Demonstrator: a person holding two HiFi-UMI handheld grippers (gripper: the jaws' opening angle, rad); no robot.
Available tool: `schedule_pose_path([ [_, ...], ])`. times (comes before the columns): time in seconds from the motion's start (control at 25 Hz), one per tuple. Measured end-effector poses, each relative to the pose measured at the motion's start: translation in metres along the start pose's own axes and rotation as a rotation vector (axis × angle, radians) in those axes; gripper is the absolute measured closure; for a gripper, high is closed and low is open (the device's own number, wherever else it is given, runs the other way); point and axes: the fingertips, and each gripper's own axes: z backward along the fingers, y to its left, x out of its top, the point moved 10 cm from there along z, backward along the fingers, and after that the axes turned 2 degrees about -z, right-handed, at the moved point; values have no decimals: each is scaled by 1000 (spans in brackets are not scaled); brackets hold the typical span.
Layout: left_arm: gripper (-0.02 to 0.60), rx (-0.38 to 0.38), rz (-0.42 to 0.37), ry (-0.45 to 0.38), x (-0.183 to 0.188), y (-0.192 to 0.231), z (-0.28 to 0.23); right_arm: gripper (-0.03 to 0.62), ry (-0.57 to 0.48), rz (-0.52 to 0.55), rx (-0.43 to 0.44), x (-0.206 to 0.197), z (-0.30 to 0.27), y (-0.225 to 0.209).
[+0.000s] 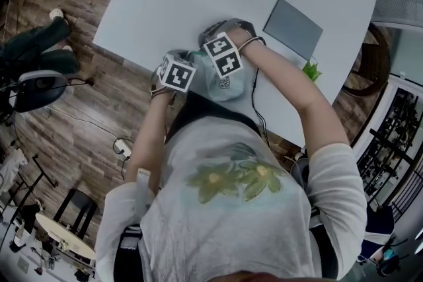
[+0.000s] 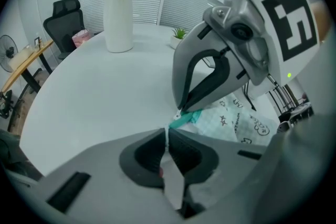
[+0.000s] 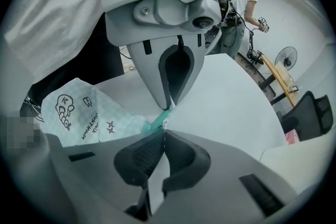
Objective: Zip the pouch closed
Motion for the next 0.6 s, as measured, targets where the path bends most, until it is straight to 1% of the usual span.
schedule_pose_path([
  [0.24,556,-10,7,1,1,1,0,577,4,-43,0,-5,4,1],
  [0.44,557,4,-2,3,4,3,2,576,11,-46,-2,-8,6,2],
  [0.52,557,-3,2,6,3,4,0,577,12,-45,-2,-8,7,3],
  [0.6,556,12,-10,4,5,5,2,576,17,-48,0,-9,6,3],
])
